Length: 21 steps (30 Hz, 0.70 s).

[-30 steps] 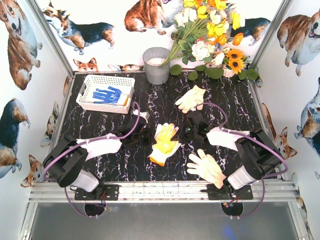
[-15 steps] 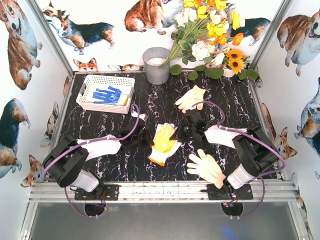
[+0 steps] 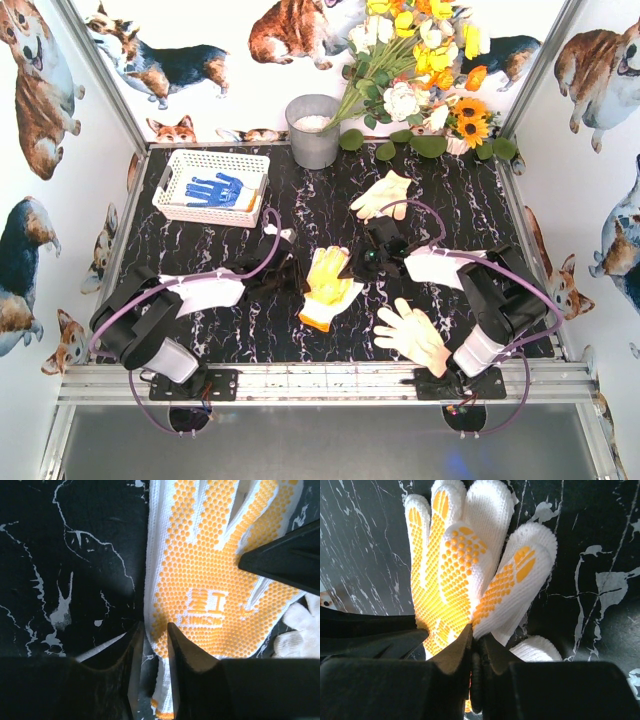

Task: Put the gloves into the storage basket
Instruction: Pair the glove with the glove.

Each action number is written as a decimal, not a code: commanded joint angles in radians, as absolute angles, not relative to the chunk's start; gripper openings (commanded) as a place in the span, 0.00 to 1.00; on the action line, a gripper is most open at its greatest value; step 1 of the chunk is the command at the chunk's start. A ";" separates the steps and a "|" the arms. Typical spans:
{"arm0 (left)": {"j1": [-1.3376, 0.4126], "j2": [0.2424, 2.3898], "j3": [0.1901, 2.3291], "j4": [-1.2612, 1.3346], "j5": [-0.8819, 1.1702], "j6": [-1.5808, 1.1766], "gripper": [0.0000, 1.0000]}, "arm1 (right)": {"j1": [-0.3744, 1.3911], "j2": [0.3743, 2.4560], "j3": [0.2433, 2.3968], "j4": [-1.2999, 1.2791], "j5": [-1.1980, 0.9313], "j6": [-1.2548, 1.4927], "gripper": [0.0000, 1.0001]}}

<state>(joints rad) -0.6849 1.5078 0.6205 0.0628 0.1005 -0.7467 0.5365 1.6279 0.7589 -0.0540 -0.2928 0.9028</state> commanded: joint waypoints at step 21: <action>-0.848 1.550 0.664 0.157 0.183 -0.782 0.23 | 0.481 1.655 0.816 0.043 -0.335 0.916 0.34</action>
<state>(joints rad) -0.8265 1.5021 0.6991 0.0738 0.1482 -0.7616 0.5018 1.6436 0.7956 -0.0456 -0.3115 0.9012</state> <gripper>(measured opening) 0.251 0.325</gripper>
